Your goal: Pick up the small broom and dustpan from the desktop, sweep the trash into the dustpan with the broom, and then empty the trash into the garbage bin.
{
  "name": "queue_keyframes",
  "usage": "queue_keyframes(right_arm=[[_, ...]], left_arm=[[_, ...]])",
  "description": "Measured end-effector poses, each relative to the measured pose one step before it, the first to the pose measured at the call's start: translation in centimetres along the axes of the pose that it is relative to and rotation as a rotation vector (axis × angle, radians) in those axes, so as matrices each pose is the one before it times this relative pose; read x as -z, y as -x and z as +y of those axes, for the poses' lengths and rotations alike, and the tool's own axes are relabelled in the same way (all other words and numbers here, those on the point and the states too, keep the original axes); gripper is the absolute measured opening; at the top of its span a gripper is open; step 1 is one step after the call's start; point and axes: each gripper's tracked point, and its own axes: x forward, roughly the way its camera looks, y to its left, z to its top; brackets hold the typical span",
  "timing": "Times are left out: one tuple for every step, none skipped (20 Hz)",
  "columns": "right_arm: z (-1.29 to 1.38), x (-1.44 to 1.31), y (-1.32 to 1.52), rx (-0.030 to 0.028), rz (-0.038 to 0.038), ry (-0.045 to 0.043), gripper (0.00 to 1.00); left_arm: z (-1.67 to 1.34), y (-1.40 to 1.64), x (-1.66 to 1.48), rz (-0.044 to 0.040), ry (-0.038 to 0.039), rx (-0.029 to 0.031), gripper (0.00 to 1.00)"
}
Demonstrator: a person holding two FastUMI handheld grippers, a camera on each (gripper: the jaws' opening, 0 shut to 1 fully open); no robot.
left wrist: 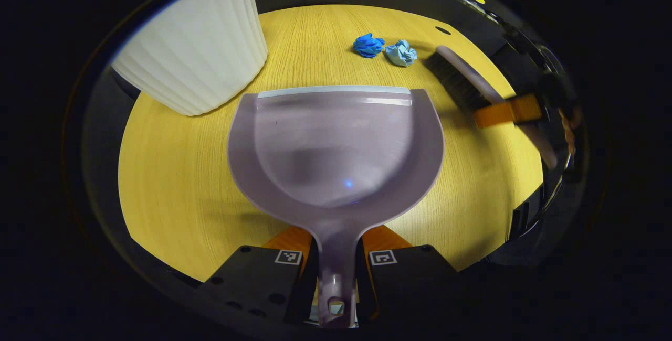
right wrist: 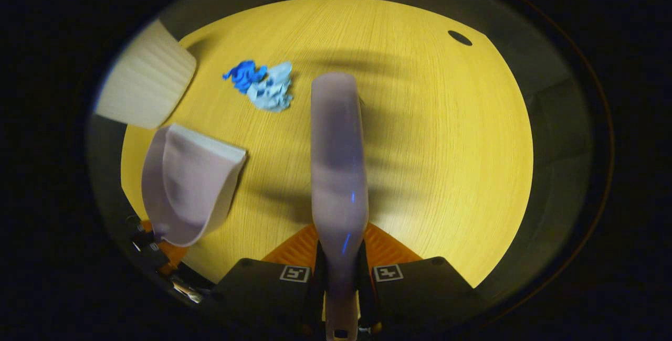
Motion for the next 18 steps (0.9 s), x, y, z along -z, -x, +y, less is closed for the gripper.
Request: queue_keyframes(right_arm=[[-0.786,-1.192,0.372,0.01092,0.00682,0.02519,0.29],[-0.291,-1.488,-0.118,0.01785,0.01167,0.03922,0.29],[-0.257,-1.378,-0.317,0.00675,0.01638,0.04253,0.29],[-0.182,-1.293,-0.002,0.00096,0.019,0.04142,0.29],[-0.022,-1.195,-0.346,0.00446,0.00917,0.04828,0.29],[-0.415,-1.412,0.144,0.01907,0.00802,0.05021,0.29],[-0.637,-1.624,0.298,0.02496,-0.00959,0.06037,0.29],[-0.694,-1.746,0.331,0.02562,-0.01063,0.05851,0.29],[-0.569,-1.593,0.066,0.02025,-0.00629,0.05093,0.29],[0.016,-1.468,0.069,-0.01128,-0.00491,0.02806,0.29],[0.839,-0.899,0.016,-0.03104,0.00939,0.00206,0.29],[0.988,-0.436,-0.362,-0.02684,0.00456,0.00805,0.29],[0.588,-0.361,-0.188,-0.00997,0.01354,0.03028,0.29],[0.604,0.356,-0.465,0.00265,0.01884,0.04315,0.29],[0.76,0.468,-0.366,0.0042,0.02248,0.05829,0.29],[0.915,0.538,-0.383,0.00811,0.02266,0.06715,0.29],[0.87,0.428,-0.015,0.00429,0.01861,0.0762,0.29],[1.003,0.348,0.065,-0.00124,0.01208,0.08063,0.29]], left_arm=[[0.125,0.043,-0.015,0.00947,-0.01145,-0.00376,0.3],[0.084,0.045,0.123,0.01075,-0.01192,-0.00188,0.3],[0.064,0.073,-0.034,0.00733,-0.00585,0.00083,0.3],[0.16,0.079,-0.029,0.00605,0.00031,-0.00063,0.3],[0.054,0.104,-0.127,0.00279,0.00022,0.00194,0.3],[0.037,0.08,-0.06,0.00115,-0.00039,0.00174,0.3],[0.051,-0.011,-0.096,0.00088,0.00085,0.00209,0.3],[-0.074,-0.05,0.07,0.00535,0.00118,0.00221,0.31],[-0.065,-0.126,-0.001,0.00528,0.00264,0.00351,0.3],[-0.054,-0.007,0.077,0.00478,0.00439,0.00387,0.3],[-0.113,-0.104,0.023,0.00417,0.00665,0.00461,0.3],[-0.052,-0.006,0.054,0.00278,0.00478,0.00432,0.3],[0.011,0.0,-0.112,-0.00132,0.00325,-0.00061,0.31],[-0.045,-0.099,0.049,0.00232,-0.00119,-0.00014,0.3],[-0.015,-0.069,-0.03,0.0032,0.00035,-0.00016,0.31],[0.041,0.139,0.04,0.00143,-0.00145,0.00087,0.3],[-0.055,0.002,-0.061,0.0008,0.00034,0.00131,0.3],[0.019,-0.127,0.0,-0.00005,0.00072,0.00159,0.3]])
